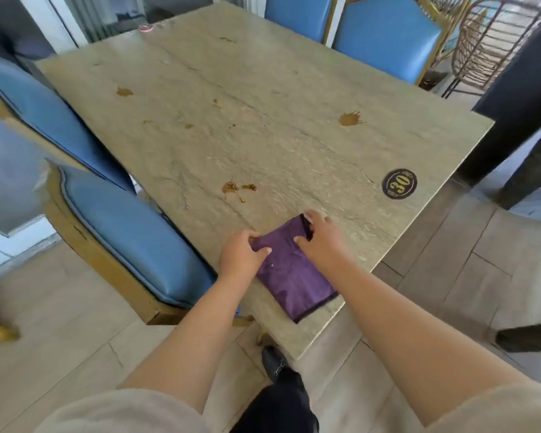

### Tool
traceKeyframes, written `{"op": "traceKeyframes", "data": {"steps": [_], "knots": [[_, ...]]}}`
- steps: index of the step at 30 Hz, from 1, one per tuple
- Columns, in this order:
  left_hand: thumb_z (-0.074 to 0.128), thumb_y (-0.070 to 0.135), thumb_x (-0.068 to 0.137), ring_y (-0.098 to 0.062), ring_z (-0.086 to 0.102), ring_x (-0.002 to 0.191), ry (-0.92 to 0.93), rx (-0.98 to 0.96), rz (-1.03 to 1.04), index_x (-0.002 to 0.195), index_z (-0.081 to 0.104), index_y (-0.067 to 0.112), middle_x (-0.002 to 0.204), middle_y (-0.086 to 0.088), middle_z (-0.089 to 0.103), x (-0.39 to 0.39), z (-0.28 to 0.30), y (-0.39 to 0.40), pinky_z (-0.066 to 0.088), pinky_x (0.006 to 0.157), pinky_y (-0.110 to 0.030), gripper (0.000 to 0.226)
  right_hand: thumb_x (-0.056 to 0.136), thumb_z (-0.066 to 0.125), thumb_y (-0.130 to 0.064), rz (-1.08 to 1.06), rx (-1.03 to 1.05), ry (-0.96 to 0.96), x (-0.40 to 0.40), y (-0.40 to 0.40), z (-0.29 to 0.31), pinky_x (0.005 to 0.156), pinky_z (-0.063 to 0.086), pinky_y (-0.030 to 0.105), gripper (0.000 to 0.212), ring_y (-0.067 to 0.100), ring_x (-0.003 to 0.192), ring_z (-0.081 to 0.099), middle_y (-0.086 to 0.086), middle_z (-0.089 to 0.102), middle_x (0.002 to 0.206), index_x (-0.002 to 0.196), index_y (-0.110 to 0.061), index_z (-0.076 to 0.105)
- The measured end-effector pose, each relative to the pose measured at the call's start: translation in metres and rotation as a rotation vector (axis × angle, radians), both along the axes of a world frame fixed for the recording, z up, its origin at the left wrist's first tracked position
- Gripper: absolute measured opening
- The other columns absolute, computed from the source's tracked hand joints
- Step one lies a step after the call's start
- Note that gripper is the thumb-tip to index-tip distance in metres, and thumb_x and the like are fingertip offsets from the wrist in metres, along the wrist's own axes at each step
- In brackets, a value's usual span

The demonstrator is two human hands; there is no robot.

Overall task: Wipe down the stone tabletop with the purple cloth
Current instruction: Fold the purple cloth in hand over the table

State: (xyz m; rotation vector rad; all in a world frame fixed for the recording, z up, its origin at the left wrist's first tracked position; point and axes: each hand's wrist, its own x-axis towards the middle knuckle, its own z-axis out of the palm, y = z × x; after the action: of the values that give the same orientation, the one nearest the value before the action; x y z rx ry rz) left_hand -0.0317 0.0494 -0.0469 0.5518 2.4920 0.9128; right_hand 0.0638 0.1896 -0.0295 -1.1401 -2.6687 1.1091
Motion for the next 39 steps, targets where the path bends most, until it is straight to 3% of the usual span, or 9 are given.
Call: {"op": "traceKeyframes", "data": {"steps": [2,6,14,18,21,26,32,35,39], "knots": [[0.072,0.030,0.083,-0.021,0.060,0.108,-0.081,-0.083,-0.047,0.120,0.060,0.014,0.117,-0.002,0.064,-0.010,0.005,0.007,0.044,0.083,-0.027,0.042,0.082,0.071,-0.028,0.050,0.013,-0.103,-0.014,0.012,-0.005,0.100,0.041,0.040,0.074,0.032,0.123,0.042,0.015,0.037,0.132,0.144,-0.023,0.030],[0.071,0.031,0.083,-0.022,0.061,0.105,-0.198,-0.204,-0.180,0.114,0.065,0.012,0.112,-0.004,0.066,-0.033,0.024,0.025,0.041,0.077,-0.025,0.037,0.078,0.074,-0.027,0.187,0.010,-0.257,-0.041,0.039,-0.004,0.085,0.044,0.030,0.045,0.029,0.105,0.049,0.014,0.038,0.121,0.117,-0.013,0.056],[0.070,0.007,0.081,-0.022,0.063,0.091,-0.157,-0.015,-0.181,0.091,0.059,0.022,0.091,-0.002,0.063,-0.076,0.065,0.083,0.049,0.075,-0.027,0.021,0.079,0.072,-0.012,0.191,-0.134,-0.021,-0.073,0.112,0.040,0.061,0.039,0.027,0.023,0.022,0.076,0.054,0.005,0.057,0.083,0.090,-0.014,0.052],[0.074,0.014,0.080,-0.023,0.065,0.093,-0.065,0.082,-0.136,0.106,0.065,0.022,0.096,-0.005,0.068,-0.093,0.087,0.122,0.051,0.073,-0.032,0.029,0.086,0.062,-0.002,0.089,-0.306,0.117,-0.084,0.151,0.069,0.037,0.046,0.025,0.011,0.024,0.048,0.057,0.013,0.059,0.068,0.089,-0.013,0.060],[0.074,0.021,0.082,-0.021,0.063,0.083,0.070,0.080,-0.121,0.104,0.071,0.016,0.086,-0.001,0.065,-0.105,0.103,0.152,0.041,0.055,-0.023,0.023,0.082,0.068,-0.007,0.061,-0.266,0.247,-0.088,0.186,0.084,0.046,0.044,0.027,0.007,0.018,0.054,0.054,0.005,0.056,0.064,0.082,-0.010,0.062],[0.070,0.022,0.085,-0.018,0.049,0.092,0.313,0.124,0.019,0.107,0.071,0.018,0.113,-0.012,0.048,-0.109,0.116,0.207,0.031,0.079,-0.014,0.022,0.075,0.079,-0.019,0.121,-0.252,0.422,-0.084,0.238,0.110,0.053,0.036,0.020,0.020,0.008,0.058,0.048,0.000,0.054,0.066,0.079,-0.010,0.061],[0.052,0.012,0.093,-0.025,0.070,0.089,-0.146,0.530,0.257,0.095,0.065,0.032,0.111,-0.014,0.065,-0.096,0.118,0.291,0.058,0.082,-0.047,0.024,0.082,0.071,-0.009,0.371,-0.663,0.429,-0.074,0.294,0.129,0.071,0.048,0.016,0.008,0.008,0.076,0.063,-0.001,0.068,0.080,0.087,-0.012,0.067],[0.044,0.010,0.096,-0.029,0.067,0.098,-0.333,0.662,0.390,0.107,0.061,0.020,0.115,-0.015,0.065,-0.080,0.117,0.325,0.057,0.080,-0.041,0.022,0.082,0.072,-0.018,0.488,-0.698,0.357,-0.069,0.318,0.125,0.083,0.047,0.019,0.016,0.009,0.091,0.062,-0.005,0.067,0.093,0.096,-0.012,0.072],[0.037,0.001,0.095,-0.018,0.066,0.080,-0.378,0.788,0.421,0.083,0.059,0.021,0.086,0.001,0.069,-0.055,0.120,0.345,0.052,0.065,-0.027,0.033,0.086,0.066,-0.034,0.497,-0.645,0.343,-0.072,0.346,0.116,0.087,0.047,0.029,0.017,0.008,0.089,0.062,-0.007,0.067,0.091,0.092,-0.019,0.072]]}}
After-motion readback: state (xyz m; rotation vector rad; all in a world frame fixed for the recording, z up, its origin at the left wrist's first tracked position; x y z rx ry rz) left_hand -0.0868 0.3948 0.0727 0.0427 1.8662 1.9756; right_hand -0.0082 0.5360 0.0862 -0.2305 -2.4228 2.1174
